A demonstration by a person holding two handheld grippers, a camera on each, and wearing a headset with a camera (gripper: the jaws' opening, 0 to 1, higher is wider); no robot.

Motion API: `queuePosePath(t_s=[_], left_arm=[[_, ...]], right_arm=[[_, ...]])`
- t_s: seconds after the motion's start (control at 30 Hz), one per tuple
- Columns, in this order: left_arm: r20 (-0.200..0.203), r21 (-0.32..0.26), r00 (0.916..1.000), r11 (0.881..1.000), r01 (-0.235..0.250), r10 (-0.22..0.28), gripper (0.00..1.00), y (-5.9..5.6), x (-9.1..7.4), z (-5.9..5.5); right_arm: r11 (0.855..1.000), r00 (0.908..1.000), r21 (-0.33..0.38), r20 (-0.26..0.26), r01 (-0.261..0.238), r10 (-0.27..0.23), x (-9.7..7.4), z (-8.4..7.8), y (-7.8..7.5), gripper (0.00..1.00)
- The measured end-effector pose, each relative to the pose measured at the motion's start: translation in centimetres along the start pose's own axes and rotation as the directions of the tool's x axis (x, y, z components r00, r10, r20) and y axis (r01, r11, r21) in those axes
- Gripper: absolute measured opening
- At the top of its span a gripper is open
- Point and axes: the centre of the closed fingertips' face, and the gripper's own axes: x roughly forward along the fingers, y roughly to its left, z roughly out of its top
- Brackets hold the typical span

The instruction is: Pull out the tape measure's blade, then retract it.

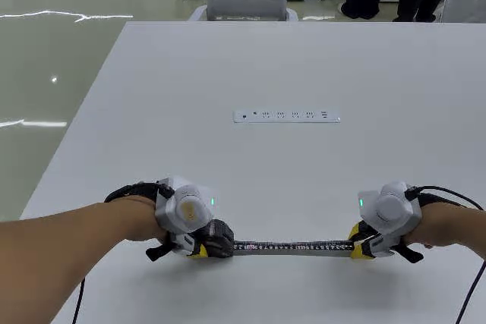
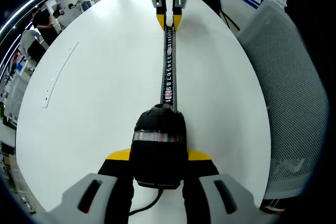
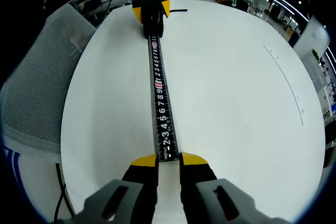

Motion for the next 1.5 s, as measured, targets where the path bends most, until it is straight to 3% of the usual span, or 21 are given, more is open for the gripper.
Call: queuePosePath(t_s=[0.07,0.1,0.3,0.47,0.6,0.77,1.0,1.2,1.27,1.33,1.5], left_arm=[[0.002,0.001,1.0,1.0,-0.001,0.001,0.31,0.0,0.0,0.0],[0.002,0.002,1.0,1.0,-0.001,0.001,0.31,0.0,0.0,0.0],[0.003,0.003,1.0,1.0,0.0,0.0,0.31,0.0,0.0,0.0],[0.003,0.002,1.0,1.0,-0.003,0.003,0.32,0.0,0.0,0.0],[0.003,0.002,1.0,1.0,-0.005,0.005,0.32,0.0,0.0,0.0],[0.008,0.0,0.9999,1.0,-0.014,0.014,0.32,0.0,0.0,0.0],[0.005,-0.002,0.9999,1.0,-0.014,0.014,0.32,0.0,0.1,0.0],[0.004,-0.004,0.9999,1.0,-0.013,0.013,0.32,0.0,0.1,0.0],[0.004,-0.006,0.9999,1.0,-0.013,0.013,0.33,0.0,0.2,0.0],[0.004,-0.007,0.9999,1.0,-0.012,0.013,0.33,0.0,0.2,0.0],[0.003,-0.01,0.9999,1.0,-0.011,0.011,0.33,-0.1,0.3,0.0]], right_arm=[[1.0,1.0,-0.006,-0.005,0.004,-0.004,0.1,0.0,-0.1,0.15],[0.999,0.9998,0.032,-0.013,0.013,-0.012,0.2,-0.1,-0.1,0.15],[1.0,0.9995,0.021,-0.023,0.022,-0.021,0.1,-0.2,-0.2,0.16],[0.997,0.999,0.061,-0.018,0.042,-0.041,0.0,-0.2,-0.4,0.3],[0.991,0.9977,0.112,-0.005,0.068,-0.067,-0.3,-0.5,-0.7,0.35],[0.975,0.9916,0.197,0.051,0.107,-0.119,-1.0,-0.2,-1.4,0.5],[0.956,0.9807,0.25,0.08,0.153,-0.178,-1.6,-0.3,-2.0,0.83],[0.957,0.9789,0.249,0.101,0.148,-0.178,-1.7,-0.2,-1.8,1.0],[0.971,0.9832,0.21,0.12,0.11,-0.138,-1.4,0.1,-0.9,1.0],[0.982,0.9893,0.158,0.09,0.1,-0.115,-1.2,-0.2,-0.3,1.0],[0.983,0.9891,0.156,0.095,0.097,-0.113,-1.2,-0.1,-0.3,1.0]])
